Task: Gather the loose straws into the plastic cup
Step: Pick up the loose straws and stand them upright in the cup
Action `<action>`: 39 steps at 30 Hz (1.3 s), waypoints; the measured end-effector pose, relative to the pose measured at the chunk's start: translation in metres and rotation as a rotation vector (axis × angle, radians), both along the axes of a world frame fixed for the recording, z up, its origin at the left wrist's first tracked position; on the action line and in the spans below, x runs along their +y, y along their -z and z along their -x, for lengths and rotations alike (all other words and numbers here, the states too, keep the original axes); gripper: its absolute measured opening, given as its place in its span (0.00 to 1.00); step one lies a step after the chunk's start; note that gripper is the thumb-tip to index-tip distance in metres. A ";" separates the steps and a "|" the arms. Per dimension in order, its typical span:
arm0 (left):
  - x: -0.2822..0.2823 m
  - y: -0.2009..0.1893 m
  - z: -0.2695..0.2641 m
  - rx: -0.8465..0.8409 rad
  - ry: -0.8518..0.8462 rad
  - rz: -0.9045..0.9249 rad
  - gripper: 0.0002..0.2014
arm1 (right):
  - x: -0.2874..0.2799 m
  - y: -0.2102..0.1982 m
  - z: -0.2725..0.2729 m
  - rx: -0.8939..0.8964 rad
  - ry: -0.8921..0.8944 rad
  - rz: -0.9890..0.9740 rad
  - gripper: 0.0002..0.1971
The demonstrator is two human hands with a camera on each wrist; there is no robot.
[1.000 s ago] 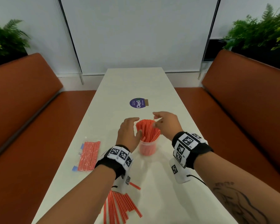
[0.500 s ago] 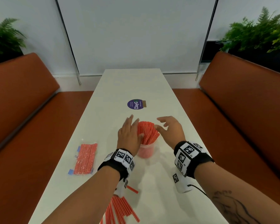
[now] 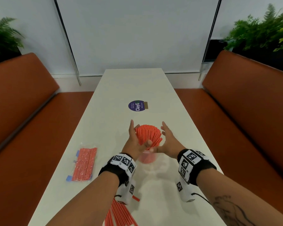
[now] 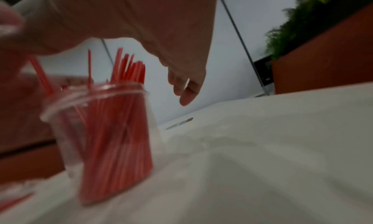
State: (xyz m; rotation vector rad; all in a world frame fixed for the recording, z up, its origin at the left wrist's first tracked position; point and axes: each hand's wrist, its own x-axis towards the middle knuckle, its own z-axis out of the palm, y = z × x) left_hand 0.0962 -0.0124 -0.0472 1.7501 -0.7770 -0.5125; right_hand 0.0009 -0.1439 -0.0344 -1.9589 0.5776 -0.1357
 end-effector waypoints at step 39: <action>0.026 -0.039 -0.023 -0.483 -0.125 -0.388 0.19 | 0.016 -0.027 0.001 -0.232 0.062 0.690 0.31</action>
